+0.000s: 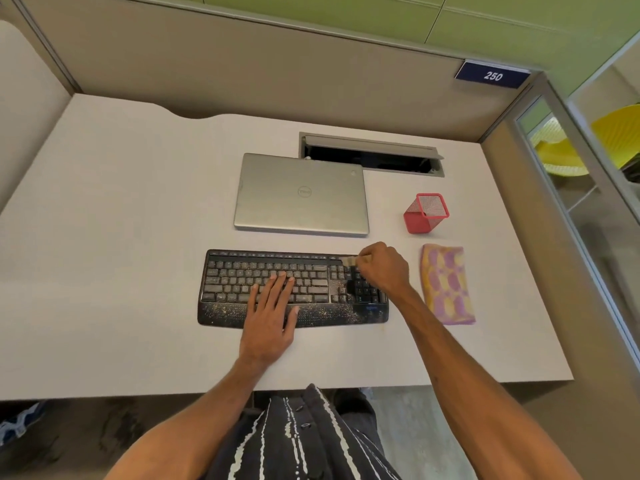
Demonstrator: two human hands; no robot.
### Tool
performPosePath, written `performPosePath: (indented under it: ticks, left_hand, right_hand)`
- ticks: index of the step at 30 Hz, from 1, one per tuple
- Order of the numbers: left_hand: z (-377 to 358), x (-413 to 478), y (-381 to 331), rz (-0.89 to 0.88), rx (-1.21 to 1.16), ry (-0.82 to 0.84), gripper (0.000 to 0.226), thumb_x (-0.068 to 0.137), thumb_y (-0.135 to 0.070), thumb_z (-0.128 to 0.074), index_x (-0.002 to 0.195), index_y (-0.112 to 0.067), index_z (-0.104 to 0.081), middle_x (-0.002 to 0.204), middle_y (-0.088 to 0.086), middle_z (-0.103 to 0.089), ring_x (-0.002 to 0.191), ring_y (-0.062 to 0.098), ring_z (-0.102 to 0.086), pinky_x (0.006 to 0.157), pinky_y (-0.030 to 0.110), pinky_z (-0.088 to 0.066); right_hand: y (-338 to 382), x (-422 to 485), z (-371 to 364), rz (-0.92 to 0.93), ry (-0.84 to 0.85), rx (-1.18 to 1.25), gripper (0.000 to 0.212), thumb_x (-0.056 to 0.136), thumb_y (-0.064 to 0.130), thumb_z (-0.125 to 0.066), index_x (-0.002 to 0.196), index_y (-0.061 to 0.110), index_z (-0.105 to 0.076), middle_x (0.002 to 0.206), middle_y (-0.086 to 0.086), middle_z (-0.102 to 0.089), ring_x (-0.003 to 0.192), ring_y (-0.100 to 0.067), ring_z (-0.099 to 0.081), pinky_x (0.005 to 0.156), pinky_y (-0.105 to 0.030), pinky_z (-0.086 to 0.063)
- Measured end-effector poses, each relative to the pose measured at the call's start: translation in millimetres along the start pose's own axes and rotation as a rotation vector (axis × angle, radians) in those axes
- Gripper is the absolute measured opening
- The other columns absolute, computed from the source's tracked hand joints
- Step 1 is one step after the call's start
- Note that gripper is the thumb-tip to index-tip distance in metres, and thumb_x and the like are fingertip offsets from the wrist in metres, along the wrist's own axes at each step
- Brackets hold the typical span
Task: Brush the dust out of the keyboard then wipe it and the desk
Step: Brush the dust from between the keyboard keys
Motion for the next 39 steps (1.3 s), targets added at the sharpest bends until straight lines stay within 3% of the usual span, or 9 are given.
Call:
performPosePath:
  ticks: [4, 10, 16, 21, 27, 31, 34, 39]
  left_hand:
    - [1, 0, -1, -0.002, 0.003, 0.002, 0.068, 0.115, -0.048, -0.033, 0.176, -0.022, -0.018, 0.184, 0.002, -0.014, 0.171, 0.019, -0.004, 0.137, 0.059, -0.009]
    - [3, -1, -1, -0.002, -0.01, -0.003, 0.068, 0.115, -0.048, -0.033, 0.176, -0.021, -0.02, 0.184, 0.003, -0.016, 0.171, 0.02, -0.006, 0.137, 0.06, -0.011]
    - [1, 0, 0, 0.0, -0.007, -0.006, 0.068, 0.115, -0.048, -0.034, 0.176, -0.022, -0.02, 0.184, 0.002, -0.016, 0.171, 0.019, -0.005, 0.136, 0.06, -0.012]
    - [1, 0, -1, -0.004, 0.0, -0.016, 0.068, 0.115, -0.047, -0.035, 0.176, -0.021, -0.02, 0.183, 0.003, -0.016, 0.171, 0.02, -0.006, 0.137, 0.06, -0.011]
    - [2, -1, -1, -0.005, -0.018, -0.031, 0.069, 0.114, -0.046, -0.038, 0.176, -0.021, -0.021, 0.184, 0.001, -0.016, 0.171, 0.019, -0.008, 0.137, 0.06, -0.012]
    - [3, -1, -1, 0.001, -0.023, -0.028, 0.069, 0.114, -0.047, -0.037, 0.176, -0.021, -0.02, 0.184, 0.001, -0.015, 0.171, 0.019, -0.008, 0.137, 0.059, -0.012]
    - [2, -1, -1, 0.005, -0.026, -0.021, 0.069, 0.114, -0.048, -0.035, 0.176, -0.022, -0.019, 0.184, 0.001, -0.014, 0.171, 0.019, -0.007, 0.137, 0.06, -0.013]
    - [1, 0, -1, 0.0, -0.027, -0.02, 0.069, 0.114, -0.048, -0.036, 0.176, -0.022, -0.02, 0.184, 0.001, -0.015, 0.171, 0.019, -0.008, 0.136, 0.06, -0.013]
  right_hand:
    - [2, -2, -7, -0.026, 0.101, -0.018, 0.019, 0.086, 0.027, -0.07, 0.099, 0.019, -0.082, 0.086, -0.002, -0.077, 0.075, -0.021, -0.066, 0.068, -0.029, -0.049]
    - [0, -1, 2, -0.031, -0.018, 0.013, 0.024, 0.093, 0.032, -0.066, 0.109, 0.022, -0.08, 0.102, -0.002, -0.078, 0.091, -0.025, -0.071, 0.077, -0.032, -0.053]
    - [6, 2, -8, -0.041, 0.141, -0.05, 0.021, 0.084, 0.024, -0.071, 0.1, 0.018, -0.082, 0.088, -0.001, -0.077, 0.073, -0.019, -0.065, 0.066, -0.028, -0.048]
    - [1, 6, 5, -0.031, 0.015, 0.03, 0.021, 0.091, 0.024, -0.065, 0.103, 0.019, -0.082, 0.095, -0.002, -0.078, 0.077, -0.02, -0.063, 0.069, -0.029, -0.045]
    - [-2, 10, -11, -0.011, 0.202, -0.044, 0.017, 0.086, 0.035, -0.074, 0.096, 0.026, -0.083, 0.091, 0.003, -0.078, 0.076, -0.017, -0.065, 0.072, -0.031, -0.052]
    - [-2, 16, 8, 0.141, 0.049, -0.277, 0.036, 0.088, 0.059, -0.072, 0.1, 0.027, -0.081, 0.091, 0.003, -0.078, 0.079, -0.02, -0.068, 0.071, -0.03, -0.05]
    - [4, 16, 4, 0.279, 0.097, -0.435, 0.03, 0.096, 0.048, -0.066, 0.115, 0.028, -0.077, 0.103, 0.0, -0.077, 0.091, -0.023, -0.07, 0.078, -0.033, -0.051]
    - [22, 11, -8, 0.439, 0.118, -0.446, 0.024, 0.101, 0.038, -0.063, 0.119, 0.03, -0.077, 0.103, 0.007, -0.078, 0.088, -0.017, -0.068, 0.073, -0.029, -0.044]
Point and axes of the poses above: each hand's wrist, its own x-axis towards the middle knuckle, its own z-axis out of the back of the hand, y = z × x, the point moved 6 cm from there along x, towards the middle knuckle
